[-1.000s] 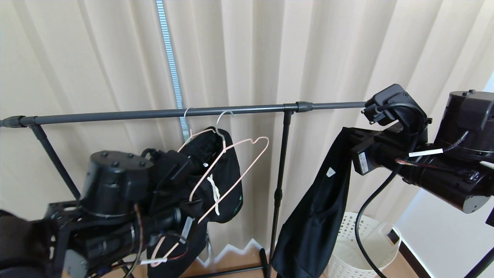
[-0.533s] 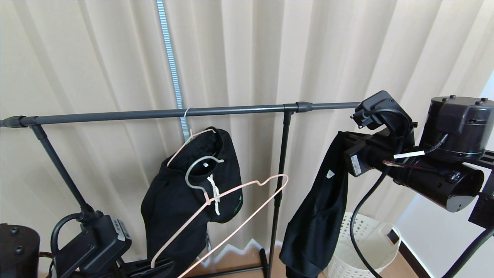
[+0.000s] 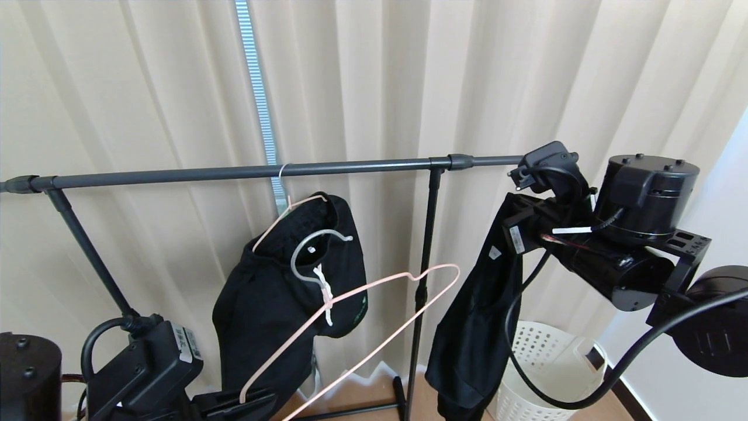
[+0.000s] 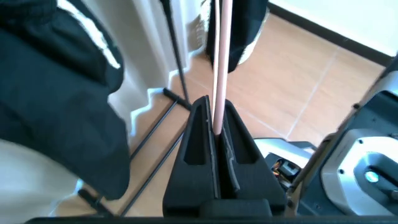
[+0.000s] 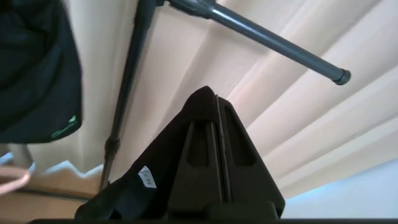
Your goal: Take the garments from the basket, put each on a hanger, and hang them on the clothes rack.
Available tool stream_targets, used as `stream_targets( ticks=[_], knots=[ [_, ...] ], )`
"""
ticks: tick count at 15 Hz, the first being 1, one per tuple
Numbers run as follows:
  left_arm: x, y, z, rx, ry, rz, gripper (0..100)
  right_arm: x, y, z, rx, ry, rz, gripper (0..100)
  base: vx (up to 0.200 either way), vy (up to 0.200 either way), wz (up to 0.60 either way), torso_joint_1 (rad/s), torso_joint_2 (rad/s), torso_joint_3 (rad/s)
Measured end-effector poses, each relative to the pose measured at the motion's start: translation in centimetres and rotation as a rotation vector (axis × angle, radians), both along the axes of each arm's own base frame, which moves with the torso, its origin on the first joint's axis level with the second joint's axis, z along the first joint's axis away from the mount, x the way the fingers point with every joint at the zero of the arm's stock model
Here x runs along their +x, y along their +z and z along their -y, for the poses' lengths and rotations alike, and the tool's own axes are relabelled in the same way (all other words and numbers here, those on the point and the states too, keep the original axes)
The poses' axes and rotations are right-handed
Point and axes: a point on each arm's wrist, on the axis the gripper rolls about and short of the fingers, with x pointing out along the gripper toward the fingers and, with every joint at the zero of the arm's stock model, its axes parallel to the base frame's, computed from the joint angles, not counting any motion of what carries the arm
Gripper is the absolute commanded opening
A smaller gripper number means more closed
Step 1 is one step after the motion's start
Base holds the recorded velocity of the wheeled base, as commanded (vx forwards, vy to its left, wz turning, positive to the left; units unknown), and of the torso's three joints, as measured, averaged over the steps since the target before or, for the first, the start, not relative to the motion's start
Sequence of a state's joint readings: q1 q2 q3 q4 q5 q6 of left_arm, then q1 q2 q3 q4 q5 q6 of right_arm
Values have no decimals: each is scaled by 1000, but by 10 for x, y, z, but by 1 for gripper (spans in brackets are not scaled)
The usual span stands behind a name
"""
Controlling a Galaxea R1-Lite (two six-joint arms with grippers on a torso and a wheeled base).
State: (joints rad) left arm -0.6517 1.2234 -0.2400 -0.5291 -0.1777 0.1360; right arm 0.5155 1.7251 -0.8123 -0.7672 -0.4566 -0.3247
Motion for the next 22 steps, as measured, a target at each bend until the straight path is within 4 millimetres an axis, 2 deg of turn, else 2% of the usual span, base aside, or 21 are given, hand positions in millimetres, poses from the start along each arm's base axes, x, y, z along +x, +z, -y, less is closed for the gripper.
stream_targets(
  ticks=[4,11,15,22],
  knots=[
    [7,-7,6,10,-9,-27,0,2,-10,-4,-16,1,-26,0,0,0,0,0,0,0],
    [24,-8,25,-19,-34,2,0,-3,-15,-12,-25,31,-42,0,0,0,0,0,0,0],
    [28,-14,28,-9,-29,-25,0,-11,-20,-22,-36,72,-58,0,0,0,0,0,0,0],
    [29,-14,29,-49,-8,-42,0,-21,-24,-34,-47,102,-67,0,0,0,0,0,0,0]
  ],
)
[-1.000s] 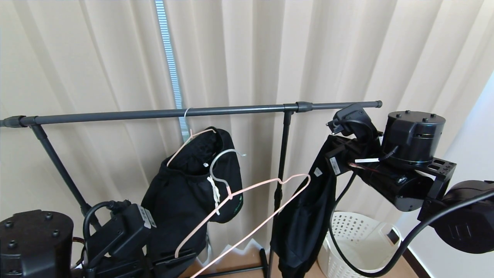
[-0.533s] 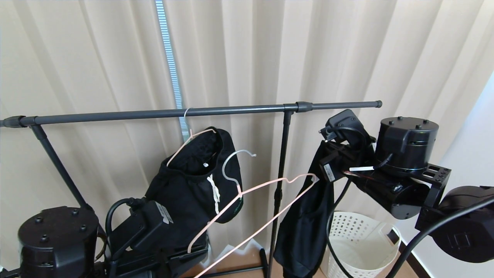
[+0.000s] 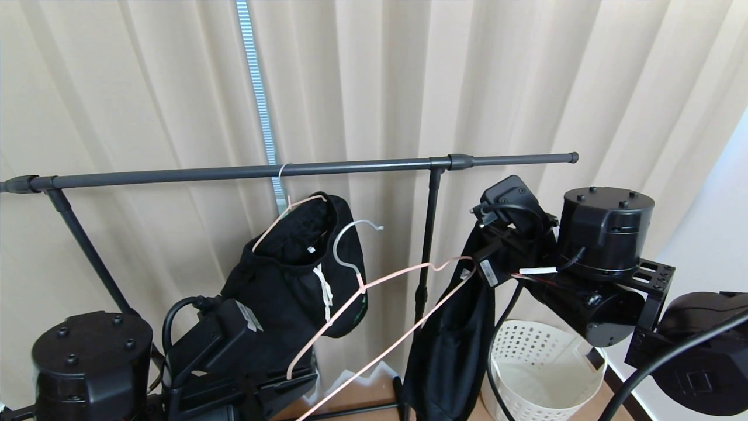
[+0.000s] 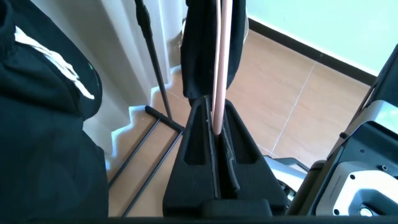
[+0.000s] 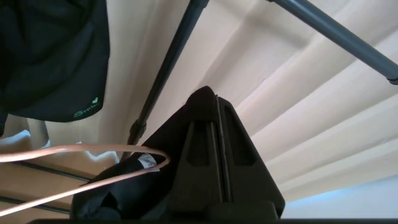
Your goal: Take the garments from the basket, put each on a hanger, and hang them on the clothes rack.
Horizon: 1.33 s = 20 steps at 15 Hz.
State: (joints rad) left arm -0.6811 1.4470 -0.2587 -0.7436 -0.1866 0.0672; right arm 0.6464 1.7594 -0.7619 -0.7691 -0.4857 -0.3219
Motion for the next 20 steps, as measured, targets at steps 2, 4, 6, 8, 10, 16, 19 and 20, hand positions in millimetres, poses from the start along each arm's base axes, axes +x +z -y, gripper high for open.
stream_targets(
  ticks=[2,4,6,8,10,16,19,20],
  knots=[
    [0,0,0,-5,3,-3,0,-4,-1,-4,-3,18,-3,0,0,0,0,0,0,0],
    [0,1,0,-15,2,9,0,-8,-2,-9,-5,34,-5,0,0,0,0,0,0,0],
    [-1,0,0,-14,0,8,0,-7,-2,-12,-1,32,2,0,0,0,0,0,0,0],
    [-3,-1,2,-12,-13,5,0,-3,0,-14,22,4,40,0,0,0,0,0,0,0],
    [-3,-1,2,-12,-17,6,0,-3,-6,-17,15,5,34,0,0,0,0,0,0,0],
    [4,3,1,-36,17,38,0,-15,-14,-26,-6,50,11,0,0,0,0,0,0,0],
    [8,2,1,-47,31,53,0,-24,-13,-31,-7,86,10,0,0,0,0,0,0,0],
    [9,1,0,-45,34,50,0,-31,-12,-35,-9,110,7,0,0,0,0,0,0,0]
  ],
)
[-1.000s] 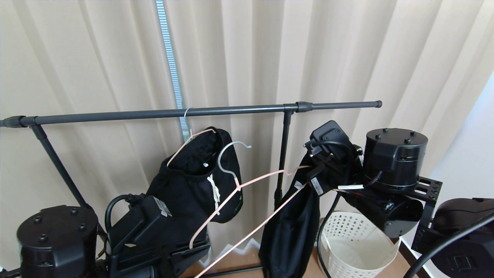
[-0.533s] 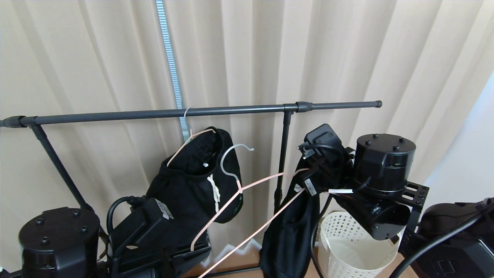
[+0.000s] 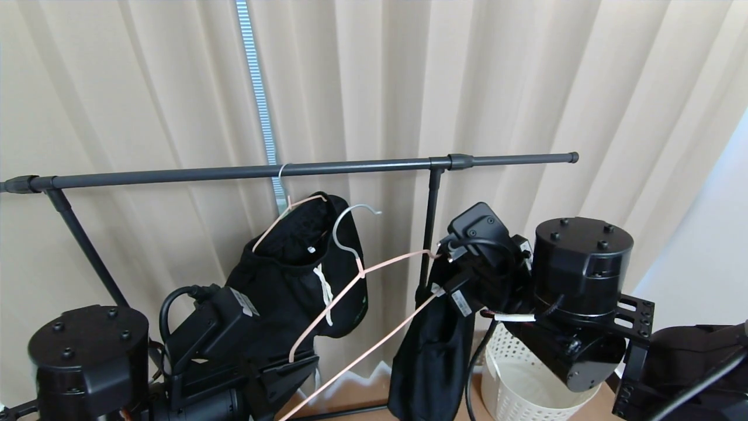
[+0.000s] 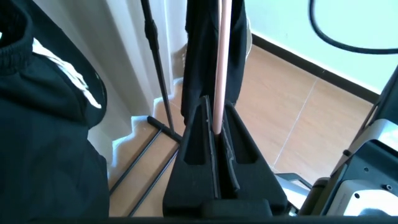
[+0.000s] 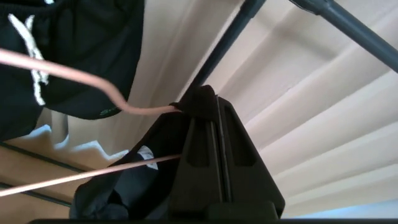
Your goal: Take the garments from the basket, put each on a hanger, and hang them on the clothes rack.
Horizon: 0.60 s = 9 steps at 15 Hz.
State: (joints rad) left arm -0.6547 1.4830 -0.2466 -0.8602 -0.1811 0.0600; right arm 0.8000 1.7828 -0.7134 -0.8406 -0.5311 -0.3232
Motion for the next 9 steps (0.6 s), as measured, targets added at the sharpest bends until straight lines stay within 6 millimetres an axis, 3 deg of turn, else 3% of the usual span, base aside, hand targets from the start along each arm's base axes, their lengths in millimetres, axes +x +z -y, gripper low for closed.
stream_targets(
  ticks=[9],
  knots=[
    [1,-3,0,7,4,-9,0,-42,19,-14,64,142,26,0,0,0,0,0,0,0]
  ],
)
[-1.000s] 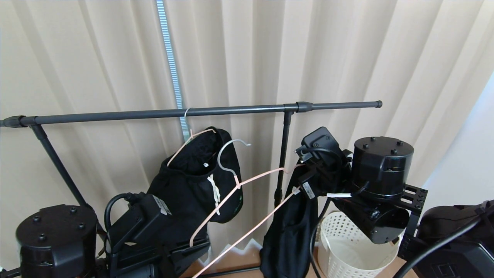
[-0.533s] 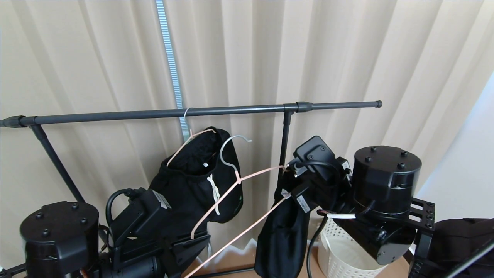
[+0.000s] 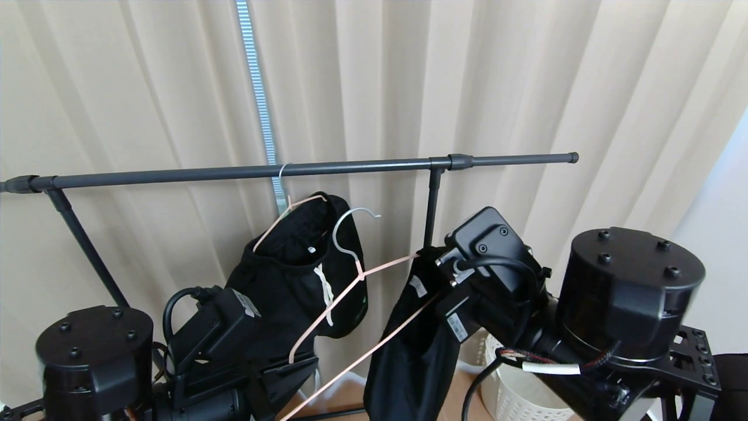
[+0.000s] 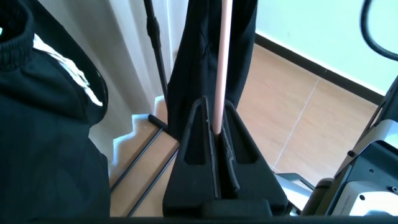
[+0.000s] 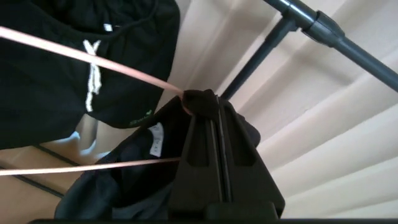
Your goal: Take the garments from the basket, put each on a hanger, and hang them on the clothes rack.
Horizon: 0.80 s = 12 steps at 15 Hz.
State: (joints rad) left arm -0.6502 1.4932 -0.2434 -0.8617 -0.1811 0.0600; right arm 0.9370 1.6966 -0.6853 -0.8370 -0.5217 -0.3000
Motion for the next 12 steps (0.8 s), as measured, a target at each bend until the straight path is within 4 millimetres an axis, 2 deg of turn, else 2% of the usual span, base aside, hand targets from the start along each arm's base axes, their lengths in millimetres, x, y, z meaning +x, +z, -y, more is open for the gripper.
stream_targets(
  ticks=[6,9,12],
  knots=[
    [-1,-1,-1,2,0,-2,0,-32,9,-19,145,156,-48,0,0,0,0,0,0,0],
    [-1,0,-1,-3,0,4,0,-42,20,-17,230,287,-82,0,0,0,0,0,0,0],
    [-2,3,-2,-40,-1,52,0,-40,28,-9,250,300,-76,0,0,0,0,0,0,0]
  ],
)
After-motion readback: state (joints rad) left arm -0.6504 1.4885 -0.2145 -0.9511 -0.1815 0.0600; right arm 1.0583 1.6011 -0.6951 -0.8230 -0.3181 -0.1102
